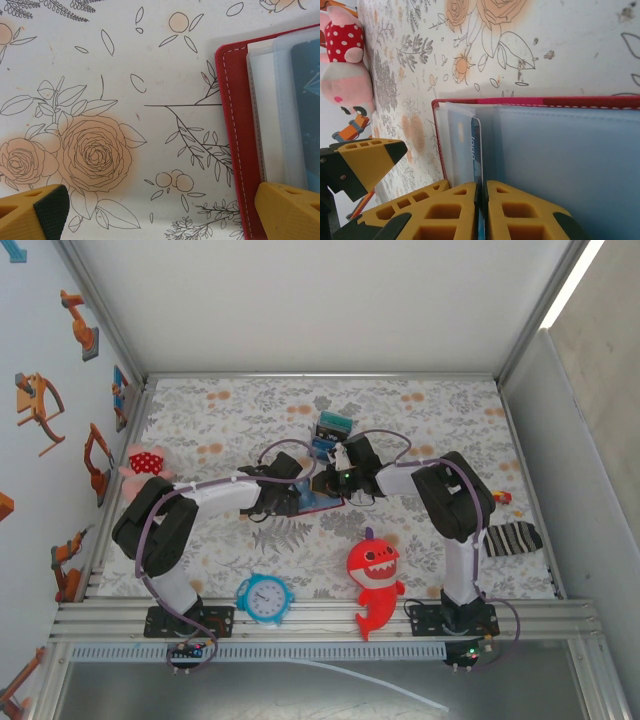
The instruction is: Take the credit cards out of the card holder
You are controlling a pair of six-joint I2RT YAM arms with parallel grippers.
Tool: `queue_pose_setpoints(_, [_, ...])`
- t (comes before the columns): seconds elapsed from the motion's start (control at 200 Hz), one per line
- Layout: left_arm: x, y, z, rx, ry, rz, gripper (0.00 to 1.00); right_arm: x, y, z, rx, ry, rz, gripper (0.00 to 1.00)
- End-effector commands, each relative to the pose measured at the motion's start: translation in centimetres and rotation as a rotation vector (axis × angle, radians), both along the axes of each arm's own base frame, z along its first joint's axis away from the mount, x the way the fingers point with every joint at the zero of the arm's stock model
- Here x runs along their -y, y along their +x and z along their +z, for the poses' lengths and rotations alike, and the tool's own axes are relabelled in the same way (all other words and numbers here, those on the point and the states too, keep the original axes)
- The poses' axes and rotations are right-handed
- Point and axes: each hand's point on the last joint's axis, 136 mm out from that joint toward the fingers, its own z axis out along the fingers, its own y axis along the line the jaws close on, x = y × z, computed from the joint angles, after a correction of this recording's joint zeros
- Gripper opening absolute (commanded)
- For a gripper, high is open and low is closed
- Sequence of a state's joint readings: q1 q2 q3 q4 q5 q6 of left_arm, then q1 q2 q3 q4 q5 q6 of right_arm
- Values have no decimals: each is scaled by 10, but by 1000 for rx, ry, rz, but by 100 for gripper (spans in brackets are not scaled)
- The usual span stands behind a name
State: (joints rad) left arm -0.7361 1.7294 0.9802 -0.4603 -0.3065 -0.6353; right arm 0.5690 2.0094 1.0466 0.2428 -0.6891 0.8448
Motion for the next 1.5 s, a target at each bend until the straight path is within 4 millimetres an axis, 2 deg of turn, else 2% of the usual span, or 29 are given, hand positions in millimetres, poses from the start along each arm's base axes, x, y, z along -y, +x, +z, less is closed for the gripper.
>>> queue_pose_setpoints(0.0, [-14,-13,-17,-73,76,-10,97,0,4,21,34,49,-7,11])
queue_pose_setpoints(0.24, [-13,-12,-16,-71,75,-11,97,0,3,20,28,50,-7,7])
queue_pose_setpoints(0.346, [-13,-12,-15,-68,72,-10,97,2,3,18,28,26,-6,0])
queue_pose_setpoints(0.511, [-11,-11,-11,-59,60,-14,97,9,5,15,48,-49,3,0])
queue_pose_setpoints(0.881, [-2,0,17,-2,25,-43,97,14,11,22,83,-113,7,0])
queue_pose_setpoints(1.167, [20,13,39,49,-64,-80,97,14,11,25,82,-112,7,0])
queue_pose_setpoints(1.272, [26,16,39,49,-87,-90,97,14,12,25,83,-112,6,0])
queue_pose_setpoints(1.497, [30,18,20,12,-67,-95,97,14,11,26,79,-108,7,0])
